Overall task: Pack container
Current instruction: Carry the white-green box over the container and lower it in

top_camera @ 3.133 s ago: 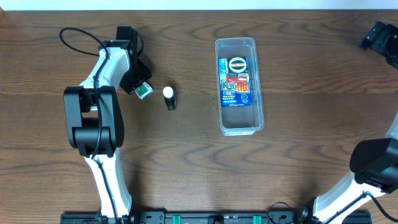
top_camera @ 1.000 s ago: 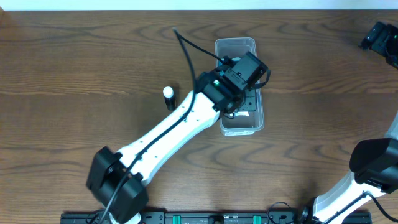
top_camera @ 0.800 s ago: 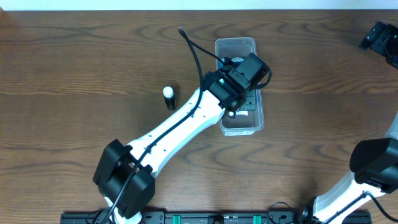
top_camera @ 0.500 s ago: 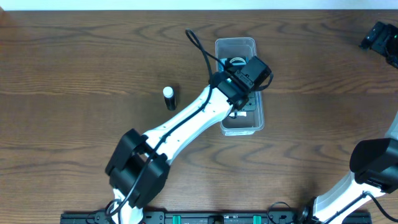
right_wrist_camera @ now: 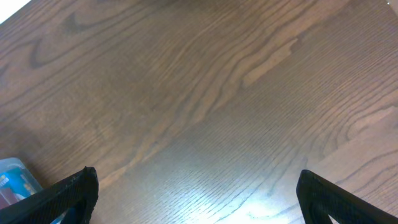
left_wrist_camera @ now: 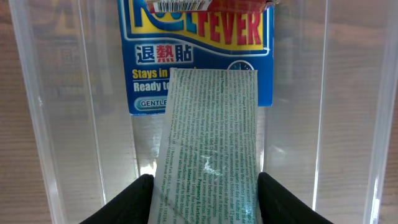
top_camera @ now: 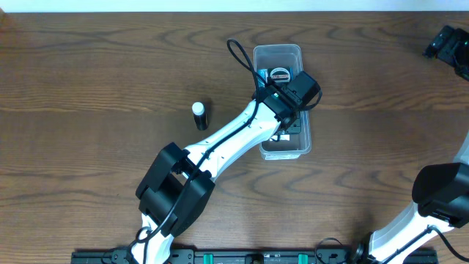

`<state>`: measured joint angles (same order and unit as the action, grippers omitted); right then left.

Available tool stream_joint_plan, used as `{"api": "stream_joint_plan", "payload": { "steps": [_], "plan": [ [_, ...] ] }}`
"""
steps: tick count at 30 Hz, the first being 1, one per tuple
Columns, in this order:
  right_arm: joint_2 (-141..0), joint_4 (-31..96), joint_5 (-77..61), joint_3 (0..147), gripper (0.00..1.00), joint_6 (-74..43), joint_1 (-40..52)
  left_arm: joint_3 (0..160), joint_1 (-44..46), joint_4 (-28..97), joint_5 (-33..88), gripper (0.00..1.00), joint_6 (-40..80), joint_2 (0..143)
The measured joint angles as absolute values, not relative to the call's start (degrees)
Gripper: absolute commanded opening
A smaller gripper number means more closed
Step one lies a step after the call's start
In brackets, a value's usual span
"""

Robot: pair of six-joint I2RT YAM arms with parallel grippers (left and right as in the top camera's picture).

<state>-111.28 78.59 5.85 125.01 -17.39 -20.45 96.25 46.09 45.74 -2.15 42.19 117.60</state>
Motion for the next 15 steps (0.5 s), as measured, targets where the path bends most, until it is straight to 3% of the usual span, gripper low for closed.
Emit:
{"api": "stream_joint_plan", "payload": {
  "steps": [14, 15],
  "plan": [
    [-111.28, 78.59, 5.85, 125.01, 0.99, -17.39, -20.45, 96.25, 46.09, 46.89, -1.69, 0.53, 43.27, 117.6],
    [-111.28, 78.59, 5.85, 125.01, 0.99, -17.39, -20.45, 96.25, 46.09, 46.89, -1.69, 0.61, 43.31, 117.6]
  ]
}}
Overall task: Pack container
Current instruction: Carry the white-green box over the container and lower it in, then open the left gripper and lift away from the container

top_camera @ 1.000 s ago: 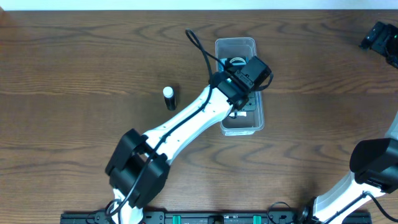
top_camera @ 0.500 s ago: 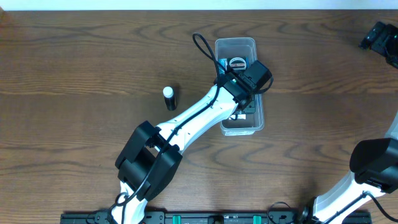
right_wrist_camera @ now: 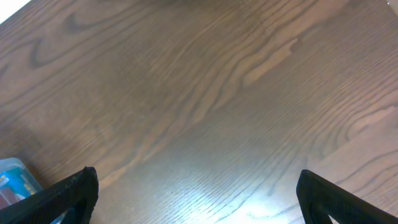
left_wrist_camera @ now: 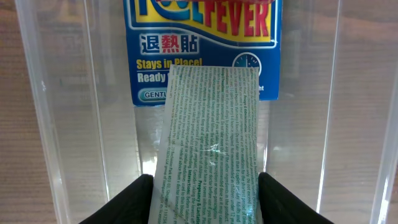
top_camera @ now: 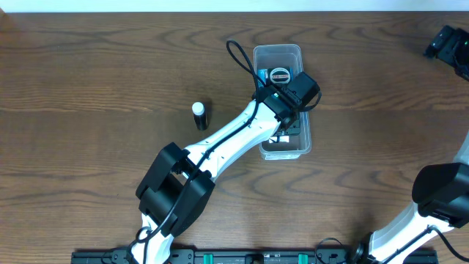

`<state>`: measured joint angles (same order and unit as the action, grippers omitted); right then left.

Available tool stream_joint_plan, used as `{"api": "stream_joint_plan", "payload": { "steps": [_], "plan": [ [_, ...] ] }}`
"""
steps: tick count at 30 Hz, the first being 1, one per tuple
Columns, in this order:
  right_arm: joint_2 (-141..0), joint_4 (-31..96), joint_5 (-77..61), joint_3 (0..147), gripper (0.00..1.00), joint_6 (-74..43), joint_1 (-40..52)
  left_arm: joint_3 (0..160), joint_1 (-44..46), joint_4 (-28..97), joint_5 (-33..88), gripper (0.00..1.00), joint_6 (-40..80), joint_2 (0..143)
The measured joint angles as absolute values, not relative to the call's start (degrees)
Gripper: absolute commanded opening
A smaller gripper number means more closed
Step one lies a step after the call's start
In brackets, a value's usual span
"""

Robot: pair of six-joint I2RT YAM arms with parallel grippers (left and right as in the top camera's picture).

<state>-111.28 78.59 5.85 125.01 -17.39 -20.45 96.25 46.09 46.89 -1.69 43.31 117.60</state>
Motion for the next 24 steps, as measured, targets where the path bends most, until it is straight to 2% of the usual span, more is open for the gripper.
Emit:
{"api": "stream_joint_plan", "payload": {
  "steps": [1, 2, 11, 17, 24],
  "plan": [
    [-111.28, 78.59, 5.85, 125.01, 0.99, -17.39, -20.45, 96.25, 46.09, 46.92, -1.69, 0.69, 43.16, 117.6],
    [-111.28, 78.59, 5.85, 125.01, 0.99, -17.39, -20.45, 96.25, 46.09, 46.92, -1.72, 0.7, 43.09, 117.6],
    [-111.28, 78.59, 5.85, 125.01, 0.99, -17.39, -20.45, 96.25, 46.09, 46.89, -1.65, 0.7, 43.68, 117.6],
    [-111.28, 78.59, 5.85, 125.01, 0.99, -17.39, -20.45, 96.25, 46.09, 46.5, -1.67, 0.77, 43.48, 117.6],
    [-111.28, 78.59, 5.85, 125.01, 0.99, -17.39, -20.45, 96.25, 46.09, 43.66, -2.07, 0.77, 42.78, 117.6]
  ]
}}
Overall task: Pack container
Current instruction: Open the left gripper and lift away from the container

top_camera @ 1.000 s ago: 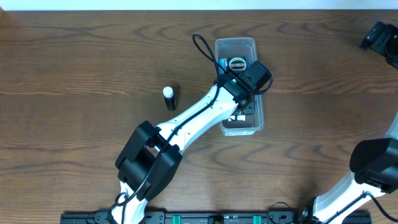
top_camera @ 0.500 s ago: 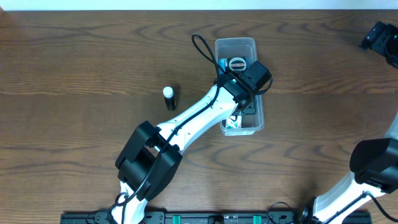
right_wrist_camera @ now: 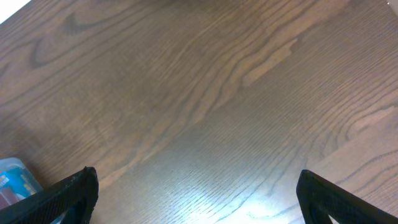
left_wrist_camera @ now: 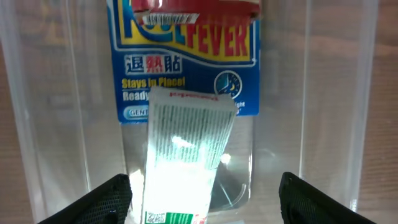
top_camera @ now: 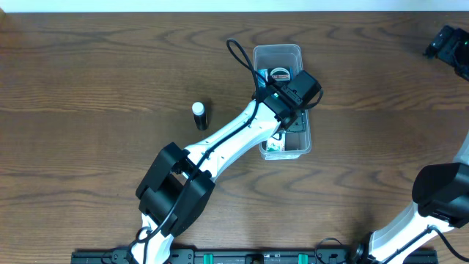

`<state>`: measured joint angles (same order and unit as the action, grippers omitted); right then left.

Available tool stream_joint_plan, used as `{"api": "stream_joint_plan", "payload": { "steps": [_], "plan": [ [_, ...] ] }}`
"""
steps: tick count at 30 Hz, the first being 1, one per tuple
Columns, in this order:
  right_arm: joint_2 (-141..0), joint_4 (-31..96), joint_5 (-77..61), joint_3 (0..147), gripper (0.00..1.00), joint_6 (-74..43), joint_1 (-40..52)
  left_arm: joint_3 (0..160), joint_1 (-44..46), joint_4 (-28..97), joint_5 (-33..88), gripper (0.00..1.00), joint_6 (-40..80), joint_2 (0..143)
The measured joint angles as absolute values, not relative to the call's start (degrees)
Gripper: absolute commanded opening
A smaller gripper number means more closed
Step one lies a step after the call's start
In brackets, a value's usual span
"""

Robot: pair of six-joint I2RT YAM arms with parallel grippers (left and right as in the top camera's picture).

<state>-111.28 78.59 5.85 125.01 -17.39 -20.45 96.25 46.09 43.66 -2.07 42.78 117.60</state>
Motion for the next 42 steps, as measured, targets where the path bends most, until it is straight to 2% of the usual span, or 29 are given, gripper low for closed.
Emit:
{"api": "stream_joint_plan", "payload": {
  "steps": [10, 13, 20, 32, 42],
  "plan": [
    [-111.28, 78.59, 5.85, 125.01, 0.99, -17.39, -20.45, 96.25, 46.06, 42.35, -3.03, 0.77, 37.15, 117.6],
    [-111.28, 78.59, 5.85, 125.01, 0.99, -17.39, -20.45, 96.25, 46.06, 41.71, -3.42, 0.85, 34.02, 117.6],
    [-111.28, 78.59, 5.85, 125.01, 0.99, -17.39, -20.47, 100.09, 44.38, 47.68, -4.49, 0.87, 28.58, 116.73],
    [-111.28, 78.59, 5.85, 125.01, 0.99, -17.39, -20.45, 104.97, 30.98, 63.99, -11.68, 0.92, 26.81, 98.63],
    [-111.28, 78.59, 5.85, 125.01, 0.99, -17.39, -20.45, 104.86, 23.07, 68.75, -11.6, 0.92, 28.49, 102.76]
  ]
}}
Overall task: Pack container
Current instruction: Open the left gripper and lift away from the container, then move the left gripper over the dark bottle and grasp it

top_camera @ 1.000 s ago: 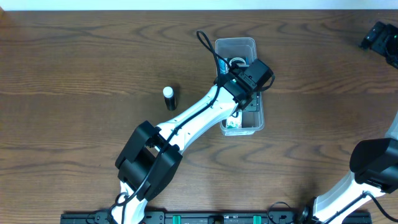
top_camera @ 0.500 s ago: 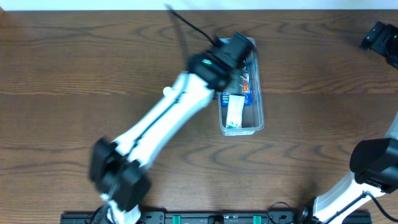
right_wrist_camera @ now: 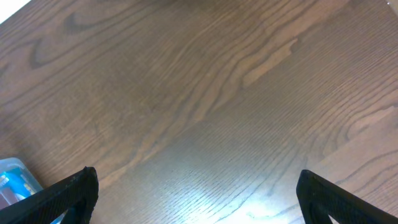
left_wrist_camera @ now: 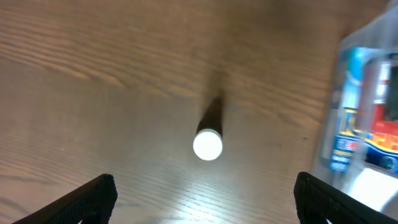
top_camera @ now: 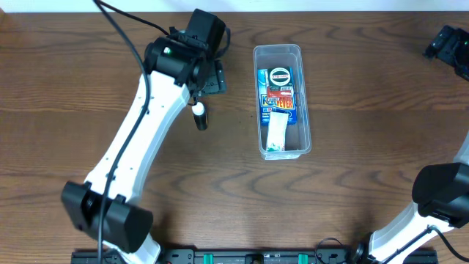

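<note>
A clear plastic container (top_camera: 303, 95) lies on the wooden table and holds a blue fever-patch packet (top_camera: 278, 92) with a white sachet (top_camera: 276, 133) on its near end. A small dark tube with a white cap (top_camera: 198, 114) (left_wrist_camera: 208, 142) stands upright left of the container. My left gripper (top_camera: 211, 75) (left_wrist_camera: 204, 205) hovers open over the tube, nothing between its fingers. My right gripper (top_camera: 447, 42) (right_wrist_camera: 198, 202) is open at the far right corner, holding nothing.
The container's edge with the blue packet (left_wrist_camera: 348, 118) shows at the right of the left wrist view. A corner of the container (right_wrist_camera: 13, 177) shows at the lower left of the right wrist view. Bare wood surrounds the tube.
My left gripper has left the container, where the white sachet now lies free, and now hangs open above the white-capped tube to the left. The right arm has not moved.
My left gripper was shut on the white sachet inside the container, over the blue packet. It then stood open with the sachet lying in the container. Now it is over the upright tube, and the right arm has stayed still throughout.
</note>
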`<state>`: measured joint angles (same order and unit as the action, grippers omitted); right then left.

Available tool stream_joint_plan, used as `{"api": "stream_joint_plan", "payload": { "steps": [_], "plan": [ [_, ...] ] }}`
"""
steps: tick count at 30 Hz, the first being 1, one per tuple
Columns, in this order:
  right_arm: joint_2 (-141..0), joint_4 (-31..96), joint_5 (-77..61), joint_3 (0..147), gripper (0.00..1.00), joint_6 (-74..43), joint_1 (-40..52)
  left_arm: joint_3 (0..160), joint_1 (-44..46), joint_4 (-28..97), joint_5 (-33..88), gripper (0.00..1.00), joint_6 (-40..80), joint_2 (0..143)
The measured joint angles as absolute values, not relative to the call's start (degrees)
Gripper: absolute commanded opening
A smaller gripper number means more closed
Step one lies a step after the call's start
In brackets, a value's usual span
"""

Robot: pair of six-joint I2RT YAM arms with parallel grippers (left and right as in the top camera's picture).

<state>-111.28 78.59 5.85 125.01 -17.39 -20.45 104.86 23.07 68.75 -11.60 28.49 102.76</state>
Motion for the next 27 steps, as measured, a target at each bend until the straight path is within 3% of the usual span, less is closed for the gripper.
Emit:
{"api": "stream_joint_plan", "payload": {
  "steps": [14, 27],
  "plan": [
    [-111.28, 78.59, 5.85, 125.01, 0.99, -17.39, -20.45, 104.6, 15.4, 68.93, -2.96, 0.92, 25.93, 112.64],
    [-111.28, 78.59, 5.85, 125.01, 0.99, -17.39, -20.45, 104.36, 15.2, 67.48, 3.31, 0.92, 20.18, 117.08]
  ]
}}
